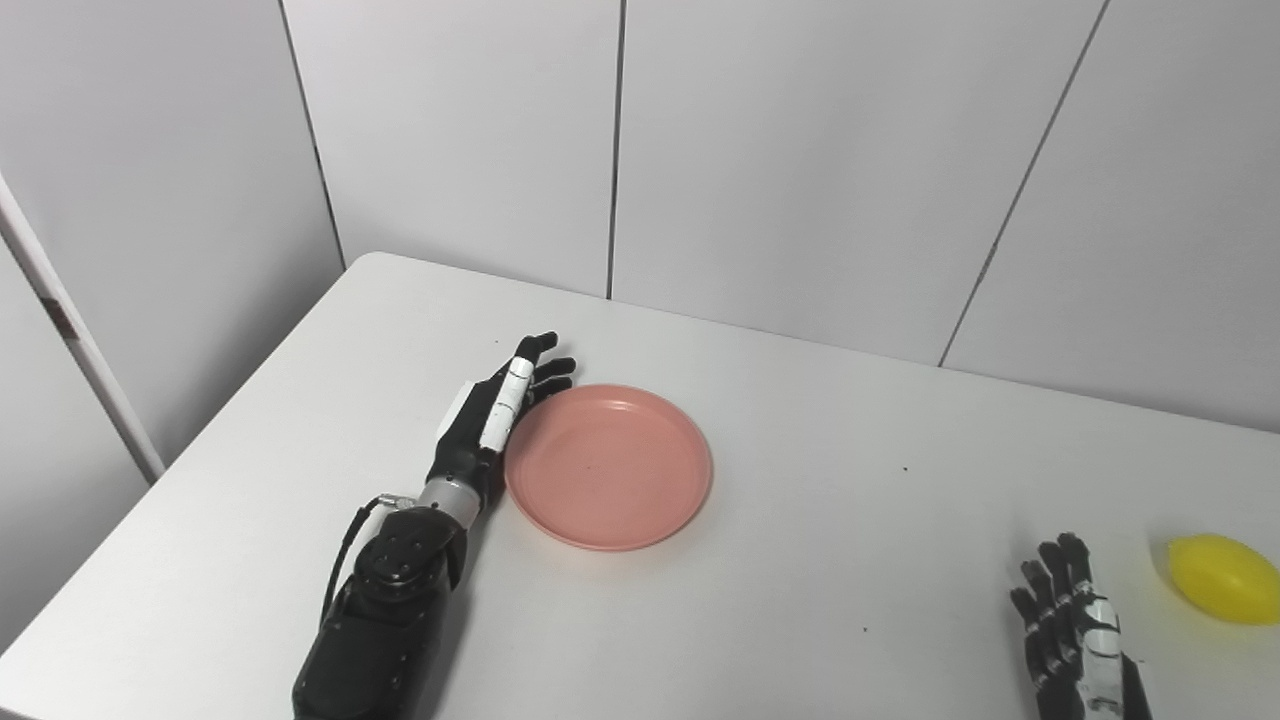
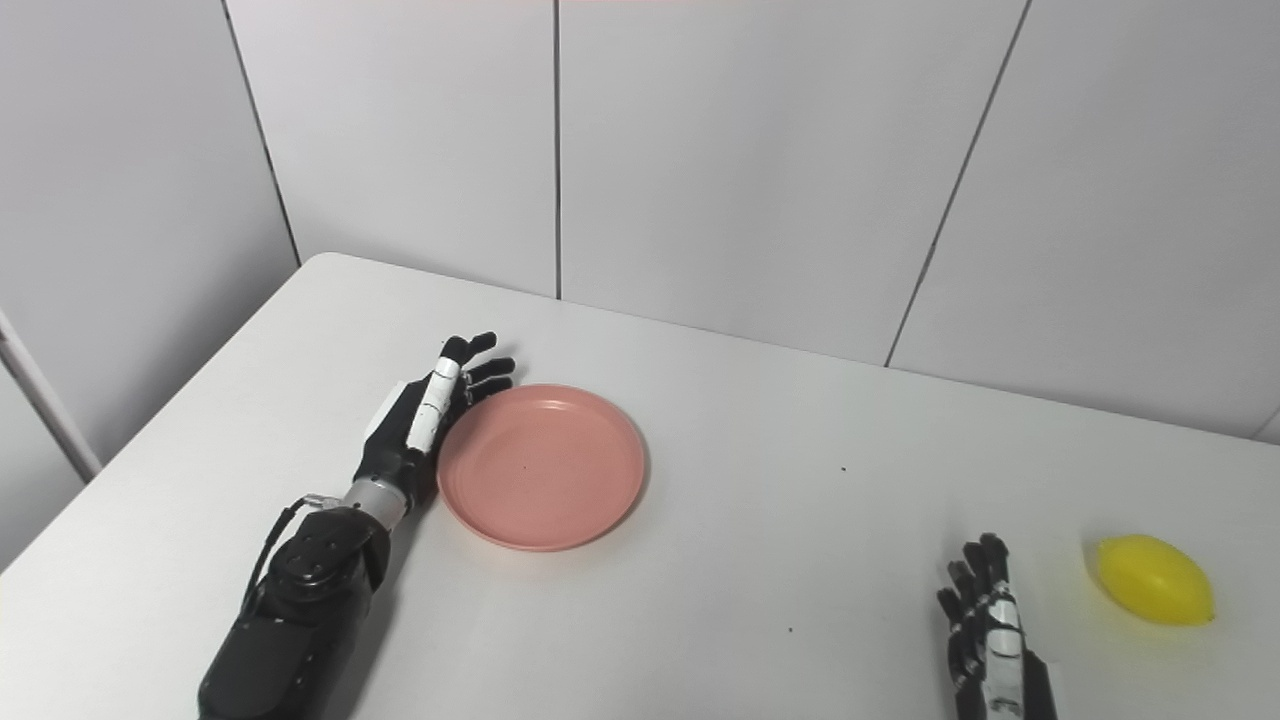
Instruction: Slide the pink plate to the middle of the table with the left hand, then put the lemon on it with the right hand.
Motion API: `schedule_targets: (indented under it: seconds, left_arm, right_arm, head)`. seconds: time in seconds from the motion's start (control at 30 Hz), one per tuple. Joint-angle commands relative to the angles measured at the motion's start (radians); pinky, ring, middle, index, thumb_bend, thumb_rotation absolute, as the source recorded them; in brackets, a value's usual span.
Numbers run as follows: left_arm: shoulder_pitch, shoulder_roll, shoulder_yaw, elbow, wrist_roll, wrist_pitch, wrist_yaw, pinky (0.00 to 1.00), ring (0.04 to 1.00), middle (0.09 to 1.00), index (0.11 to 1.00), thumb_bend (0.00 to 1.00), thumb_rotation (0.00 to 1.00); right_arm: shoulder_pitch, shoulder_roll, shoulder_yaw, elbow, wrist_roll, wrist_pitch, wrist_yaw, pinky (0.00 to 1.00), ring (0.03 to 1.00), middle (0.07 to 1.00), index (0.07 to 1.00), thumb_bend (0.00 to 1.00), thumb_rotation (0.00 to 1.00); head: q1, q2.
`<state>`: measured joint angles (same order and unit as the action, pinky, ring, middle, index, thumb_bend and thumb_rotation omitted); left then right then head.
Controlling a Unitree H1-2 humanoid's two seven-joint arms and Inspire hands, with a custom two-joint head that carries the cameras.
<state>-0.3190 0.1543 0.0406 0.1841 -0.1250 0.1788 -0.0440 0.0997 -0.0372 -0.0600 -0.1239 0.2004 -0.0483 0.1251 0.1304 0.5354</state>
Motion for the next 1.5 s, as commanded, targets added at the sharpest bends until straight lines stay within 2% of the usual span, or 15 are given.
schedule_targets:
  seconds: [0.0, 0.27, 0.4, 0.63, 0.8, 0.93, 1.17, 1.3, 1.47]
  left_arm:
    - [-0.004, -0.038, -0.053, 0.018, -0.004, 0.027, -0.061, 0.84, 0.840, 0.826, 0.887, 0.76, 1.00]
    - [0.004, -0.068, -0.097, 0.043, 0.018, -0.011, -0.055, 0.80, 0.813, 0.817, 0.860, 0.78, 1.00]
    - [0.011, -0.083, -0.119, 0.034, 0.035, -0.004, -0.047, 0.79, 0.812, 0.814, 0.859, 0.79, 1.00]
    - [0.014, -0.096, -0.154, 0.001, 0.068, 0.048, -0.027, 0.81, 0.824, 0.816, 0.856, 0.77, 1.00]
    - [0.021, -0.113, -0.176, -0.052, 0.100, 0.125, -0.007, 0.80, 0.821, 0.819, 0.861, 0.75, 1.00]
    - [0.030, -0.129, -0.185, -0.094, 0.107, 0.184, -0.010, 0.85, 0.818, 0.820, 0.867, 0.72, 1.00]
    - [0.040, -0.150, -0.215, -0.147, 0.107, 0.273, -0.017, 0.87, 0.830, 0.837, 0.873, 0.71, 1.00]
    - [0.041, -0.167, -0.222, -0.146, 0.107, 0.288, -0.011, 0.81, 0.836, 0.837, 0.873, 0.67, 1.00]
    - [0.047, -0.181, -0.227, -0.140, 0.094, 0.289, -0.024, 0.81, 0.845, 0.854, 0.896, 0.65, 1.00]
  right_arm:
    - [0.032, 0.029, 0.018, 0.040, 0.001, -0.022, 0.001, 1.00, 0.994, 0.997, 1.000, 0.73, 1.00]
    - [0.030, 0.035, 0.024, 0.046, -0.001, -0.032, -0.005, 1.00, 0.989, 0.989, 1.000, 0.75, 1.00]
    - [0.031, 0.040, 0.027, 0.041, -0.009, -0.031, -0.009, 1.00, 0.984, 0.985, 1.000, 0.75, 1.00]
    - [0.030, 0.051, 0.033, 0.037, -0.026, -0.027, -0.019, 1.00, 0.977, 0.981, 1.000, 0.74, 1.00]
    - [0.028, 0.059, 0.038, 0.034, -0.036, -0.023, -0.028, 1.00, 0.974, 0.978, 0.993, 0.74, 1.00]
    - [0.029, 0.064, 0.042, 0.031, -0.041, -0.023, -0.033, 1.00, 0.976, 0.979, 0.998, 0.74, 1.00]
    - [0.025, 0.068, 0.047, 0.041, -0.043, -0.038, -0.029, 1.00, 0.981, 0.981, 1.000, 0.73, 1.00]
    - [0.025, 0.072, 0.051, 0.040, -0.047, -0.039, -0.031, 1.00, 0.979, 0.978, 1.000, 0.74, 1.00]
    - [0.024, 0.083, 0.054, 0.038, -0.056, -0.038, -0.035, 1.00, 0.979, 0.973, 0.999, 0.73, 1.00]
  head:
    - [0.000, 0.000]
    - [-0.006, 0.002]
    - [-0.015, 0.004]
    - [-0.029, 0.004]
    - [-0.037, 0.004]
    - [-0.045, 0.006]
    - [-0.055, 0.006]
    - [-0.064, 0.007]
    - [-0.085, 0.011]
